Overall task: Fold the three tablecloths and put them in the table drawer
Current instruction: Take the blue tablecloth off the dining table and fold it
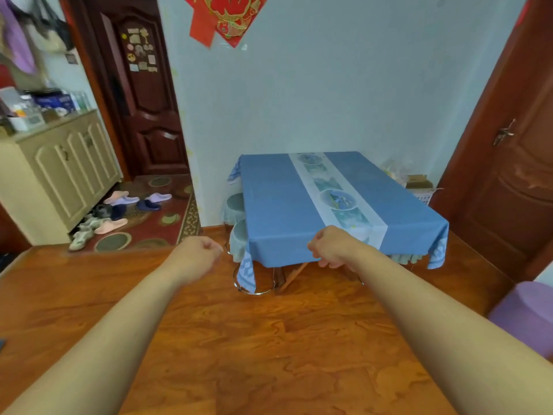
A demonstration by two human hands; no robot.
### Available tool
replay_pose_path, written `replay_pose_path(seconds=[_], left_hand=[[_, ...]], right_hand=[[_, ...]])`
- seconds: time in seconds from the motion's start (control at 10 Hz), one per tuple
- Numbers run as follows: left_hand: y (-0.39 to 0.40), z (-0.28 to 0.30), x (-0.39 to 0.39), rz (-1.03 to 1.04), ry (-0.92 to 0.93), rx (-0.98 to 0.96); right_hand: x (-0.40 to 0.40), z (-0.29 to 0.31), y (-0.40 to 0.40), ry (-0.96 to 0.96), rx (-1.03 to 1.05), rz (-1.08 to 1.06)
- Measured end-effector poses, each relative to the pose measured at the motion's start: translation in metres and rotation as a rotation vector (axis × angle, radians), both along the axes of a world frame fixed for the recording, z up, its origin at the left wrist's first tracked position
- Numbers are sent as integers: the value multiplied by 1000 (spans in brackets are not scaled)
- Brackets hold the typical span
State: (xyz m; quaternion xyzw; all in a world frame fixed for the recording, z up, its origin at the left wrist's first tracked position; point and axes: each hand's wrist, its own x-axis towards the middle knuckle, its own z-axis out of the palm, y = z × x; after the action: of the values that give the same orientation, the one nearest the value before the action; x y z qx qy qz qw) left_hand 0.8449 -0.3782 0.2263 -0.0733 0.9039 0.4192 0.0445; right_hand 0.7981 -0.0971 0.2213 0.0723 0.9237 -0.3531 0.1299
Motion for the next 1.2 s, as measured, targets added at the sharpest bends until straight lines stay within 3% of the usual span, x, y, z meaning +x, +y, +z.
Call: replay_pose_path(seconds=[0.1, 0.2, 0.3, 0.4, 0.6, 0.7, 0.8, 1.0, 1.2], left_hand=[[17, -9, -91, -47, -6, 39], [48, -36, -164, -113, -89, 79], [80, -80, -213, -128, -247, 197], [108, -142, -263, -13, -418, 344], [193, -246, -394, 413, -616, 741], [228, -273, -428, 606, -674, 945], [261, -292, -472, 830, -654, 1082], [280, -315, -514, 1152, -451, 1136], [290, -321, -516, 1207, -374, 1133]], right_hand=[[-64, -9, 11, -10, 31, -77], [-133, -53, 56, -112, 214, -5], [-165, -106, 103, -273, -104, -352], [-207, -156, 154, -198, -194, -570], [-364, -238, 261, -255, -519, -797], [-403, -260, 288, -330, -741, -938], [-453, -278, 329, -383, -936, -1044], [-516, -310, 371, -430, -1300, -1251], [-514, -311, 367, -357, -1318, -1244]])
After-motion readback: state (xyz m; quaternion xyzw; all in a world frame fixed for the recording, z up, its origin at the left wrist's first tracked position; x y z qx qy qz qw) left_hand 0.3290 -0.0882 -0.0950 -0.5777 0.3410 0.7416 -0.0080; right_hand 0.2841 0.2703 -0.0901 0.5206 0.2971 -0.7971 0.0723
